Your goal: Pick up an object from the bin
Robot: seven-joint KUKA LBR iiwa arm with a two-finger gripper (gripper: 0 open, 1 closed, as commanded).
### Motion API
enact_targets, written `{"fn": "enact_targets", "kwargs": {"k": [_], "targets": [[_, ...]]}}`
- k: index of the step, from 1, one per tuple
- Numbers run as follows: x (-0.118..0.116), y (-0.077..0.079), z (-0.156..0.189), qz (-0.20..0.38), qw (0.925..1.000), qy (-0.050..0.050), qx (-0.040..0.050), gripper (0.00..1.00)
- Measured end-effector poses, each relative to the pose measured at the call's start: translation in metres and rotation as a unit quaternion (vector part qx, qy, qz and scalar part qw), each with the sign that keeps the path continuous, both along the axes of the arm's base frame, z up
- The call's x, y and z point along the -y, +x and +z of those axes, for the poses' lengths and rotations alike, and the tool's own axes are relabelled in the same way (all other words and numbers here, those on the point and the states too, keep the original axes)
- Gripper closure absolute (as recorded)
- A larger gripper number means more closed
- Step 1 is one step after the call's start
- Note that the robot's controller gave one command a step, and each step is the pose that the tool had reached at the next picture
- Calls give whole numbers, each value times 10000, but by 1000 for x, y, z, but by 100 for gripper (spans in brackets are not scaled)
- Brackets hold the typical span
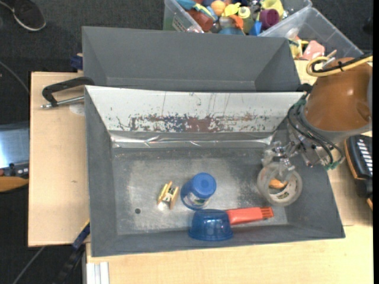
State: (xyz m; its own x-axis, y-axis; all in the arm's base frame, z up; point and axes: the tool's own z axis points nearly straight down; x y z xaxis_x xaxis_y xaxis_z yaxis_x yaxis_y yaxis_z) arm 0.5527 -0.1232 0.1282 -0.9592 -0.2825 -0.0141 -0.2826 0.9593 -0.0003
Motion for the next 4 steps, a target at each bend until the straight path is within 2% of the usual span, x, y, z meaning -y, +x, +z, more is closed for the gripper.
{"fn": "enact_targets", "kwargs": {"k": [1,2,3,4], "targets": [[6,-4,22,-5,10000,1,9,100],[-1,-3,69,13,10000,3,10,100],[-3,1,88,42,10000,6,8,100],[9,-12,107,933,9956,-15,37,100]]}}
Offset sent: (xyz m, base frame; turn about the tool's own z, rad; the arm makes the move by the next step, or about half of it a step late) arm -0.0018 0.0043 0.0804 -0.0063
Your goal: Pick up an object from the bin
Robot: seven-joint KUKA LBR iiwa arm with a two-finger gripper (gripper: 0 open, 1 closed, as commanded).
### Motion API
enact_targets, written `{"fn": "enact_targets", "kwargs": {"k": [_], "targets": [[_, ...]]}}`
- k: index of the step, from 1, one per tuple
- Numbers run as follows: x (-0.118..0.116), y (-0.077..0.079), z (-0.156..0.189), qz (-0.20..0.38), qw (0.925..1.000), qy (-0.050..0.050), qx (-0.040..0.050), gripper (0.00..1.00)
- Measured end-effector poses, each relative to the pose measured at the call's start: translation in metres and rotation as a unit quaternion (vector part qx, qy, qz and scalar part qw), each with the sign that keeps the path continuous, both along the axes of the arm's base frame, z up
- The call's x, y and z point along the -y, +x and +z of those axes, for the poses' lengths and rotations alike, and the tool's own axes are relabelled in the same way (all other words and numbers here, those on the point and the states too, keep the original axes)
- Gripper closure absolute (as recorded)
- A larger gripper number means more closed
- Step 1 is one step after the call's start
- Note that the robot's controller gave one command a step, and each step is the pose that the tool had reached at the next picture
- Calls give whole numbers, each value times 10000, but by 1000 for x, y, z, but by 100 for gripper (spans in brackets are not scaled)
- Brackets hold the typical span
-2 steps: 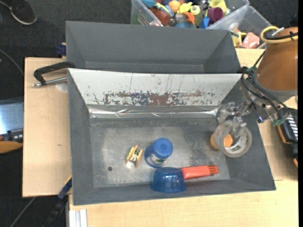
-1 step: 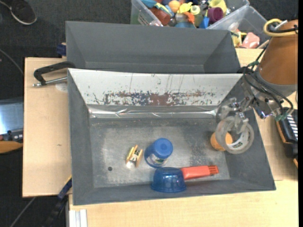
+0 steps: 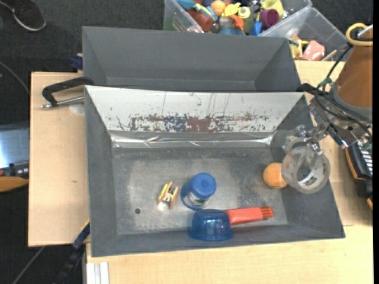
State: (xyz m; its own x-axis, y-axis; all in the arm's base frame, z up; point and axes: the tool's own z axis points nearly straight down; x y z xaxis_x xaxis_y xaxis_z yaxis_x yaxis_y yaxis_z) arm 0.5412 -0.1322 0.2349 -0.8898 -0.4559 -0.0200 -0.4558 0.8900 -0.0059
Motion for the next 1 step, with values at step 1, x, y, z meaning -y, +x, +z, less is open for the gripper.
{"fn": "enact_targets", "kwargs": {"k": [1], "targets": [[-8,0,-28,-1162,9932,36,-31,100]]}}
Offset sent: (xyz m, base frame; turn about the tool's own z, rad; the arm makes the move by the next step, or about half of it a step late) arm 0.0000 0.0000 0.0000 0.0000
